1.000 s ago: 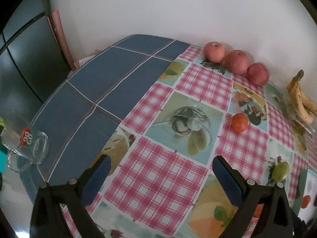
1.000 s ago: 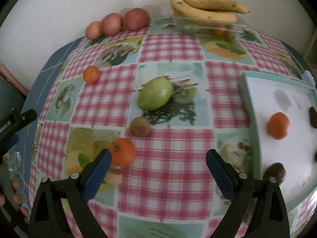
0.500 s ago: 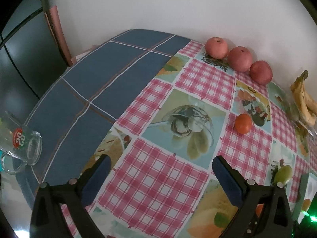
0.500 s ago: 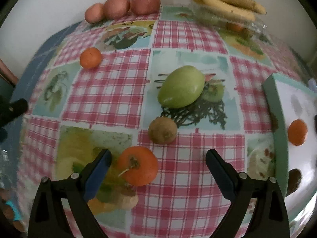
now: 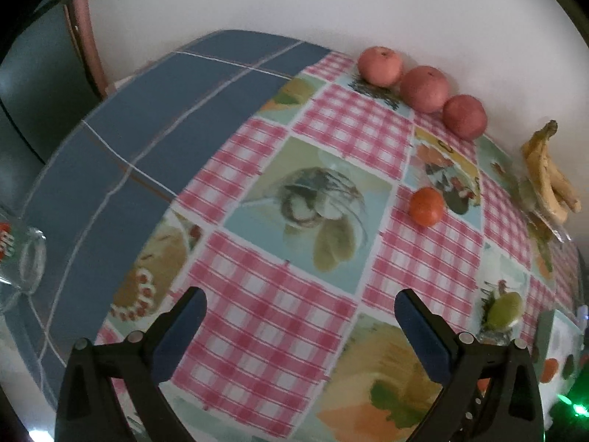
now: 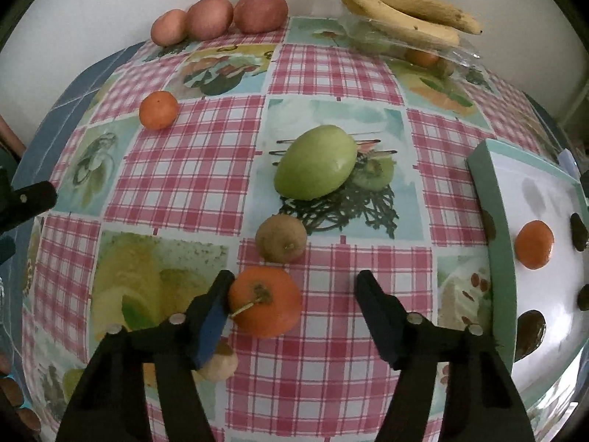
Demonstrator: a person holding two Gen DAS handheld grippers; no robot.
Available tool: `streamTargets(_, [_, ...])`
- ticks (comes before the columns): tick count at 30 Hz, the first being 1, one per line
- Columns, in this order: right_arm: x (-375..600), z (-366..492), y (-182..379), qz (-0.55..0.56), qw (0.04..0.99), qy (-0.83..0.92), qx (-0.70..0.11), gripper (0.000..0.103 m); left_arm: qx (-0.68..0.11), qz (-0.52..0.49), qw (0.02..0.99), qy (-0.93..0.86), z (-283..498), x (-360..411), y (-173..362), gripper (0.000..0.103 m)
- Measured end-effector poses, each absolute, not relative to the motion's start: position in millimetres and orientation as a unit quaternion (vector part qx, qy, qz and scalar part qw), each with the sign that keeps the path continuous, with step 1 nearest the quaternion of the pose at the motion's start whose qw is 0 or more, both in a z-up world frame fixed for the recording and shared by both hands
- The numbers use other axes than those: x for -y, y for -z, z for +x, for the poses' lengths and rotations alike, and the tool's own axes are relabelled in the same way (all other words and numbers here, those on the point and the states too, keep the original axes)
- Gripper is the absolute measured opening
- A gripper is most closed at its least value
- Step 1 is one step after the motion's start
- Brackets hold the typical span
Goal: Organize fruits
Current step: 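Close the right tool on a stemmed orange and lift it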
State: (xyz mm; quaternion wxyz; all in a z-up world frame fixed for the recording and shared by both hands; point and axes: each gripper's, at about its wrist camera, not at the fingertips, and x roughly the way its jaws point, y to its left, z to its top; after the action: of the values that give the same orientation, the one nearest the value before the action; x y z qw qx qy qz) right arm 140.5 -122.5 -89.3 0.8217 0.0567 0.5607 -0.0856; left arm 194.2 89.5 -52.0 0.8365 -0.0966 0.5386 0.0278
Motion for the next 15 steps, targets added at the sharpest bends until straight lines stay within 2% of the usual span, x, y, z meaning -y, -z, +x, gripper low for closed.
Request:
streamTargets(2, [124,139,89,0.059,0.822,0.085,-0.559,0.057,-0.542,-0.092,0.835,-0.019,194,-84,52,0.103])
streamTargets(9, [125,124,85,0.056,0.827,0.075,-0.555,0.051,-0.558,-0.098,0.824,0.015,194,-67,56,0.103])
streamTargets(15, [136,115,83,0.058,0.828,0.067,-0.554,0.039,-0.561,-0.089,0.822,0.028,195,-61,56,0.103])
